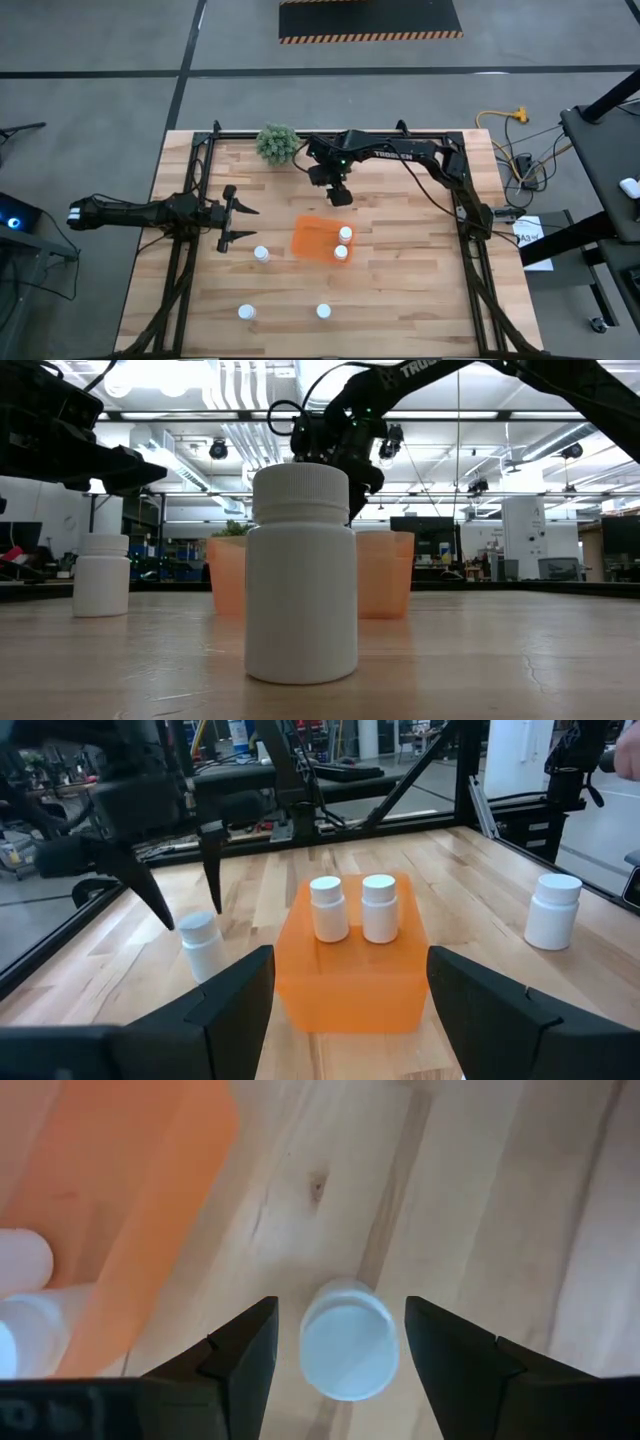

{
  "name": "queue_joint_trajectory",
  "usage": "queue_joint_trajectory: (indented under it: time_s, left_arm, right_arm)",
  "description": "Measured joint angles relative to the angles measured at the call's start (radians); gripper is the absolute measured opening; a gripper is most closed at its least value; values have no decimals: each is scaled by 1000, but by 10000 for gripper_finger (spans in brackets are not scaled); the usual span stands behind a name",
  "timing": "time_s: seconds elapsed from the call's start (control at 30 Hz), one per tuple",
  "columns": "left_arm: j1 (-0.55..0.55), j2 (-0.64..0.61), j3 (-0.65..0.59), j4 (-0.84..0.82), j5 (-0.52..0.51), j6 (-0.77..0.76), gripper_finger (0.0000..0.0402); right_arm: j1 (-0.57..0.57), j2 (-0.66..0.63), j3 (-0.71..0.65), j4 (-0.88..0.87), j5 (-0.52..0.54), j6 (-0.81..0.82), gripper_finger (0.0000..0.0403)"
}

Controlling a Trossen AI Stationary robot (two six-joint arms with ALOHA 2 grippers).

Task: Pick and place pill bottles into a basket
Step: Put the pill bottle into the bin

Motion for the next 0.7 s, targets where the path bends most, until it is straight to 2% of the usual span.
queue_joint_trajectory:
  time_s: [0.43,0.7]
  left_arm:
    - [0,0,0,0,0,0,245]
    - [0,0,0,0,0,0,245]
  right_arm:
    - [-32,0,-120,53,23,13,208]
    - [-34,0,-128,75,13,13,208]
